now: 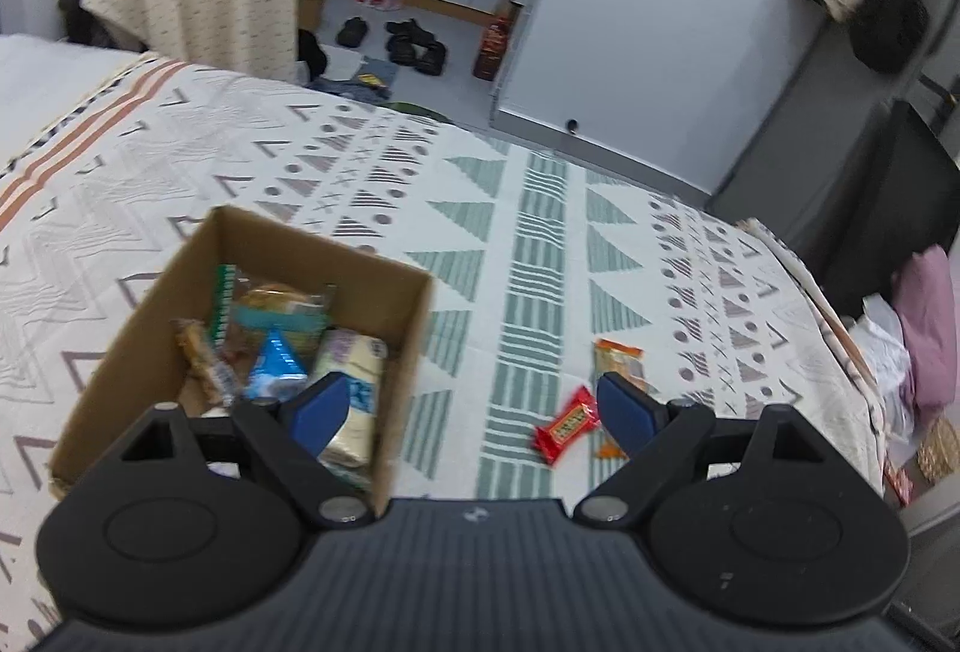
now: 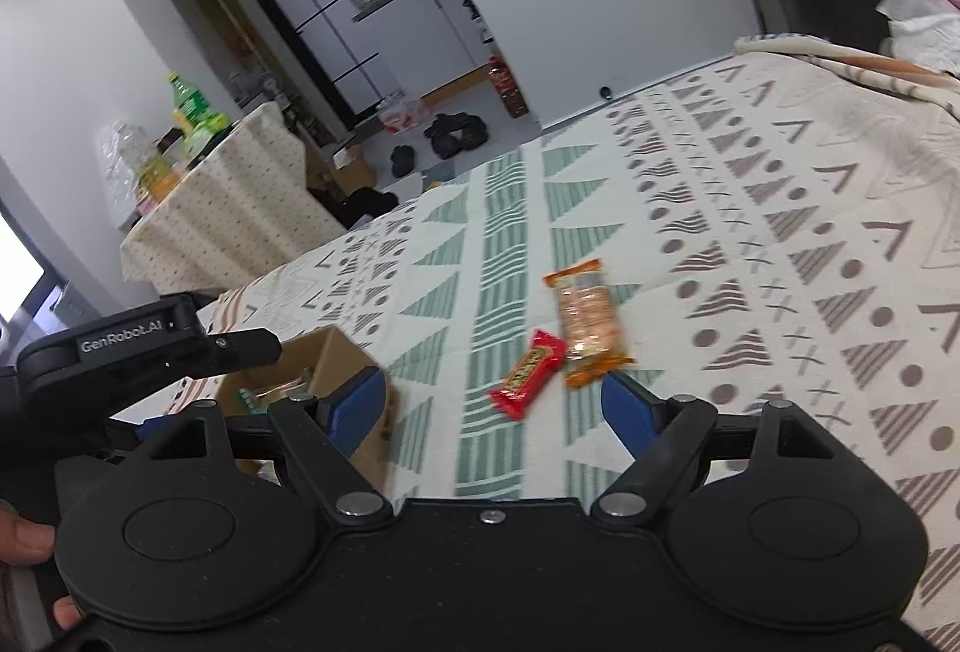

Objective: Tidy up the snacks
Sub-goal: 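Move both grippers back toward the remaining red bar and biscuit pack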

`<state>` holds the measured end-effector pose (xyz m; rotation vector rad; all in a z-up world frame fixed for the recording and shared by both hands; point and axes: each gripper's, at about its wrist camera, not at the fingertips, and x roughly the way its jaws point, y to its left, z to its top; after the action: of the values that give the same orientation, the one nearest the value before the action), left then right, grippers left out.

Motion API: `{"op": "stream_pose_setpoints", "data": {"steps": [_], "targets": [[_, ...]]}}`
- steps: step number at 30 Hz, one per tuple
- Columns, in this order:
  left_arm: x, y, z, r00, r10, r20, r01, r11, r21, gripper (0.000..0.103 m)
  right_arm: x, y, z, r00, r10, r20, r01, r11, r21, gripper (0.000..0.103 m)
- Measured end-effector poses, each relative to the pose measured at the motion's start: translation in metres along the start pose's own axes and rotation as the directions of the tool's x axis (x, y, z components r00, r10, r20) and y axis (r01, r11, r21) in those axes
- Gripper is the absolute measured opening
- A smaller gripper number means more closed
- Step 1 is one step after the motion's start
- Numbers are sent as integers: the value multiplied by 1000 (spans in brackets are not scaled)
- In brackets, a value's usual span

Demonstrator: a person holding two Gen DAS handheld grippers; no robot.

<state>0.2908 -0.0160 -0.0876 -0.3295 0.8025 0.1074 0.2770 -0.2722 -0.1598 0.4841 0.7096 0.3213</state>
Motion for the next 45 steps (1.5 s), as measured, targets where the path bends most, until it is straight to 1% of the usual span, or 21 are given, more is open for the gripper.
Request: {"op": "stream_pose_setpoints", "data": {"steps": [1, 7, 13, 19, 21, 27, 31, 34, 38, 40, 43, 45], "targets": [[2, -6, -1, 1000, 3, -3, -3, 1000, 19, 89, 0, -4, 0, 1000, -4, 2, 4, 1000, 6, 78], [18, -33, -9, 999, -28, -43, 32, 993, 112, 89, -2, -27, 1, 1000, -13, 7, 13, 999, 33, 78], [31, -48, -12, 997, -29, -65, 39, 987, 155, 89, 2, -47, 1, 1000, -19, 8, 18, 999, 43, 78], [48, -58, -14, 994, -42, -97, 58, 985, 165, 88, 5, -67, 1, 1000, -20, 7, 19, 997, 78, 78], [57, -62, -15, 993, -32, -116, 51, 985, 166, 87, 8, -72, 1, 1000, -25, 6, 24, 996, 86, 78], [76, -72, -20, 991, -28, -127, 51, 982, 181, 85, 25, -83, 2, 1000, -19, -7, 20, 994, 104, 78], [94, -78, -24, 989, -31, -146, 58, 982, 182, 79, 39, -85, 1, 999, -13, -29, 16, 995, 102, 77], [109, -81, -26, 985, -32, -167, 62, 982, 181, 74, 48, -88, 1, 999, -28, -32, 31, 994, 101, 76], [133, -81, -30, 980, 8, -201, 30, 982, 185, 65, 59, -95, 0, 999, -32, -34, 35, 993, 115, 74], [142, -81, -32, 977, 25, -213, 17, 981, 192, 65, 63, -98, 1, 999, -35, -31, 38, 992, 123, 74], [151, -84, -35, 977, 51, -208, -2, 973, 229, 65, 68, -99, 1, 999, -30, -21, 33, 992, 121, 74], [156, -83, -35, 977, 62, -204, -12, 972, 235, 65, 73, -98, 3, 1000, -20, -20, 22, 993, 117, 74]]}}
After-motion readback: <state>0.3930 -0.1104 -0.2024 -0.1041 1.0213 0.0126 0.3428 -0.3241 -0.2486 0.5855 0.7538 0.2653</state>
